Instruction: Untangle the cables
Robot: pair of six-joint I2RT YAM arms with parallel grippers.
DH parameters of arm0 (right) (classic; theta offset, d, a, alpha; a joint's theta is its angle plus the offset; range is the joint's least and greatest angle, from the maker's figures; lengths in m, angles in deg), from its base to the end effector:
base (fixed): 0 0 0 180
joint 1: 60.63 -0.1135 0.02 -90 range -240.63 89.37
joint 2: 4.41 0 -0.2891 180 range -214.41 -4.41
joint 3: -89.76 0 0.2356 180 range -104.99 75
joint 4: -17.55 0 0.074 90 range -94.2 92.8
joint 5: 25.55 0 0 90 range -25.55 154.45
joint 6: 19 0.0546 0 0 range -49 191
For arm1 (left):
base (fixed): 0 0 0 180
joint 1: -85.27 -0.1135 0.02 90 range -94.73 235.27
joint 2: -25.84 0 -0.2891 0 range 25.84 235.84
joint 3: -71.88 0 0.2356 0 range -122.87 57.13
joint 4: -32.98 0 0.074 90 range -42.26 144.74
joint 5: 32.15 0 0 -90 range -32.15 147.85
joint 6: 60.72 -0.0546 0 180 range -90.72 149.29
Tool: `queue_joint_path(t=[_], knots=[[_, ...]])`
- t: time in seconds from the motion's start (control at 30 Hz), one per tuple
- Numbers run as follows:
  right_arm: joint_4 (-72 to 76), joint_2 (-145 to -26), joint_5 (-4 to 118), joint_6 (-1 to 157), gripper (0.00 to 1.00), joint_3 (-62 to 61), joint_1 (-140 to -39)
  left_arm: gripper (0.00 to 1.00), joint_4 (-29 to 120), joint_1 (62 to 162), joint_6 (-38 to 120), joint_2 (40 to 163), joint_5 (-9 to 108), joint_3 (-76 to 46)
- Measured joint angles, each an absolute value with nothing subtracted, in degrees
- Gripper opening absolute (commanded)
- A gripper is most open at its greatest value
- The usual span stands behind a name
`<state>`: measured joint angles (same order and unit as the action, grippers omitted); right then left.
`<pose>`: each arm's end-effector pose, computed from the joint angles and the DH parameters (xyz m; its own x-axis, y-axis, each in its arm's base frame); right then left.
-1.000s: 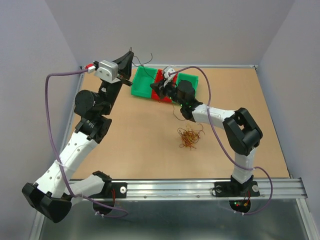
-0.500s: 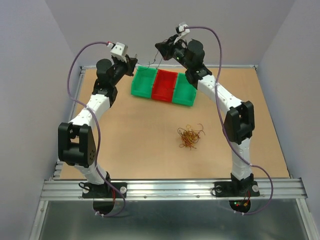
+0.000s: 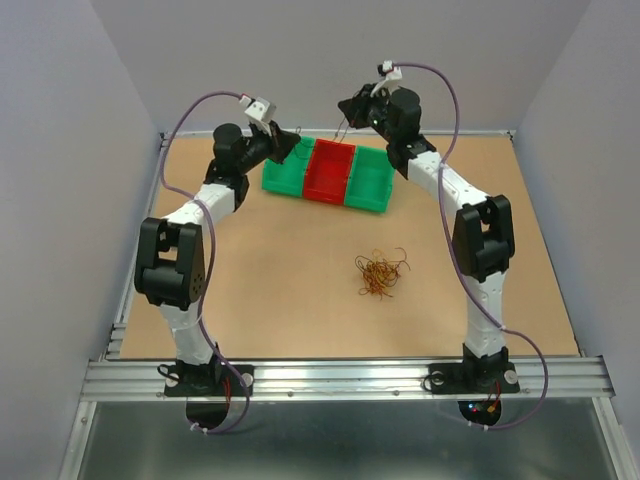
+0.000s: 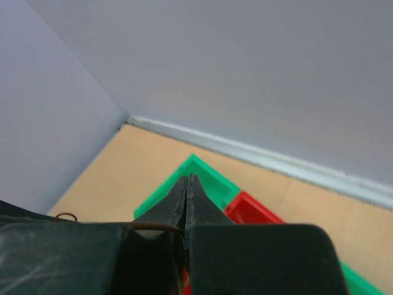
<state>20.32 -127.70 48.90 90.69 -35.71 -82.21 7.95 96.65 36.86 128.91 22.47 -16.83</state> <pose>0.4970 0.2123 0.3750 -0.1275 0.2986 -0.9458 -0.5945 0.7403 0.3139 0.4154 -0.1159 0.3586 0.0851 -0.1268 -0.9883 0.7363 0.6762 -0.0234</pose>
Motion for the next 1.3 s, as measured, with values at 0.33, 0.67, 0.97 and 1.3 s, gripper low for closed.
queue_joint_path(t=[0.33, 0.67, 0.97, 1.3], knots=[[21.59, -122.58, 52.64, 93.77, 0.01, -16.61, -81.60, 0.00, 9.83, 104.01, 34.61, 134.61, 21.22, -16.83], [21.35, -110.26, 59.41, 93.46, 0.01, -11.78, -81.60, 0.00, 15.40, 109.58, 32.07, 140.65, 23.56, -25.66], [20.23, -109.86, 58.98, 93.00, 0.01, -11.93, -81.60, 0.00, 18.85, 109.98, 29.95, 143.18, 25.27, -26.86], [19.68, -107.77, 57.73, 92.50, 0.00, -11.93, -81.60, 0.00, 27.22, 113.26, 23.85, 148.03, 27.41, -33.24]])
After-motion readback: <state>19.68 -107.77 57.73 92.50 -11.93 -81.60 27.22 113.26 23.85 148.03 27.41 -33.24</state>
